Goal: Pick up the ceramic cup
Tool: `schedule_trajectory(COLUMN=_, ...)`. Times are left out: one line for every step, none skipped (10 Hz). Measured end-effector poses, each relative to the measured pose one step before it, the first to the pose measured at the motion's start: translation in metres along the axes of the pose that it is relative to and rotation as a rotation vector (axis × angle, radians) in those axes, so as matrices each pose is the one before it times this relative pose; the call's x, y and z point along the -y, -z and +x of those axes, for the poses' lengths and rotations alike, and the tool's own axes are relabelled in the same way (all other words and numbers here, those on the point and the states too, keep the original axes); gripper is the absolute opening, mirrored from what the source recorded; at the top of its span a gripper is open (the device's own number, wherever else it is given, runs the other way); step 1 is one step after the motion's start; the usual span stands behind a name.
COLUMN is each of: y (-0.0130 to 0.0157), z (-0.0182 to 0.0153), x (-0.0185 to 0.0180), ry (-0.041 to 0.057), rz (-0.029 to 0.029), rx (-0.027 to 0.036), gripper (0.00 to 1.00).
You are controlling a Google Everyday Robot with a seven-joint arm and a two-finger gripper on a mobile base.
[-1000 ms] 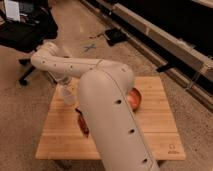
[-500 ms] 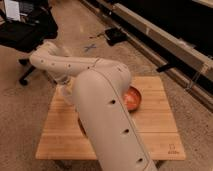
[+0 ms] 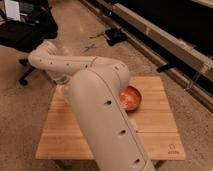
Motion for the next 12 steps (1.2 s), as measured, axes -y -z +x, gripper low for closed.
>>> schedule_trajectory(y=-0.00235, z=-0.00932, x=0.00088, ry=0.02548, rz=0.00814, rx=0.01016, gripper=0.8)
schedule_trajectory(y=-0.00437, z=-0.01156, x=0.00231, ry=0.0281, rz=0.00738, rx=0.0133, gripper=0.8)
schedule_trajectory(y=-0.00565, z=-0.00845, x=0.00038, ry=0.02311, rz=-0.00006, rx=0.0127, gripper=0.8)
schedule_trajectory(y=-0.00785, z=-0.0043, x=-0.00138, ry=0.01546, rz=-0.00364, rx=0.01093, gripper=0.8)
schedule_trajectory(y=-0.00531, z=-0.00338, x=-0.00029, ry=0.00896, rz=-0.00201, rx=0.00736, gripper=0.8)
schedule_trajectory(y=-0.00531, z=-0.0047, x=-0.00014, ry=0.01012, rz=-0.00442, rx=0.01781, gripper=0.8)
schedule_trajectory(y=-0.00347, z=-0.00099, x=-0.00021, ry=0.00075, rz=-0.00058, rx=0.00589, gripper=0.8)
schedule_trajectory(y=-0.00111, z=0.00082, x=0.00014, ry=-0.00395, rz=0.00322, rx=0.00688, gripper=0.8)
schedule_trajectory(y=-0.00076, z=0.0023, x=-0.00054, ry=-0.00784, rz=0.00223, rx=0.00822, gripper=0.8)
schedule_trajectory(y=-0.00128, z=0.0014, x=-0.00001, ry=-0.00693, rz=0.00007, rx=0.00847, gripper=0.8)
schedule_trajectory(y=-0.00143, z=0.00198, x=0.00073, ry=-0.00827, rz=0.00221, rx=0.01228, gripper=0.8)
schedule_trajectory(y=-0.00037, z=0.00564, x=0.00025, ry=-0.01233, rz=0.00667, rx=0.01774, gripper=0.8)
